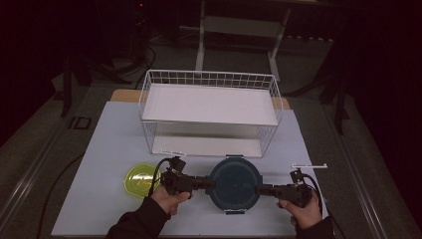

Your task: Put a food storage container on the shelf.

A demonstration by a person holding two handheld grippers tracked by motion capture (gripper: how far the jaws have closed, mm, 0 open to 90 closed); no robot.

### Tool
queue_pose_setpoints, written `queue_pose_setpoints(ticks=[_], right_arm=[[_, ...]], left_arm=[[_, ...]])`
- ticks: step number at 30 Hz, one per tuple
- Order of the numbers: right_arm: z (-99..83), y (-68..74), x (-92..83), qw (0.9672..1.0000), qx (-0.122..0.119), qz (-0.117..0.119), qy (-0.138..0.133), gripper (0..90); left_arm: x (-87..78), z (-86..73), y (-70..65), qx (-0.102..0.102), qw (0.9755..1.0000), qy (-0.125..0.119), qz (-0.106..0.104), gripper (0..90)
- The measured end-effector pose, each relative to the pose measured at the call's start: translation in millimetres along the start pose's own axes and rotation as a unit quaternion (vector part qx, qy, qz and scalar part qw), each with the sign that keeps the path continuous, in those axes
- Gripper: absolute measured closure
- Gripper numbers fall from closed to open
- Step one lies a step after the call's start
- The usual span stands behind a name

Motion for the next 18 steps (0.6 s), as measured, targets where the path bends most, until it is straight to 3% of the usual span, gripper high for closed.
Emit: queue_pose_setpoints(ticks=[5, 18], right_arm=[[7.9, 9.8, -4.4, 1.0000, -0.003, -0.002, -0.006, 57.0], [53.9, 45.0, -15.3, 0.9988, -0.036, 0.000, -0.034, 56.9]], left_arm=[[-6.1, 6.6, -6.2, 0.003, 1.0000, -0.003, -0.001, 56.8], [-37.8, 52.0, -31.4, 0.034, 0.9990, -0.029, 0.010, 56.9]])
Point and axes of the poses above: each handheld gripper's, and its own axes: x roughly forward along the jaws, z roughly out of its top, y roughly to its left, the point moved 6 cm from there along x, roughly forward along the jaws, and after that the axes turned 2 degrees about -z, right-handed, at the moved point
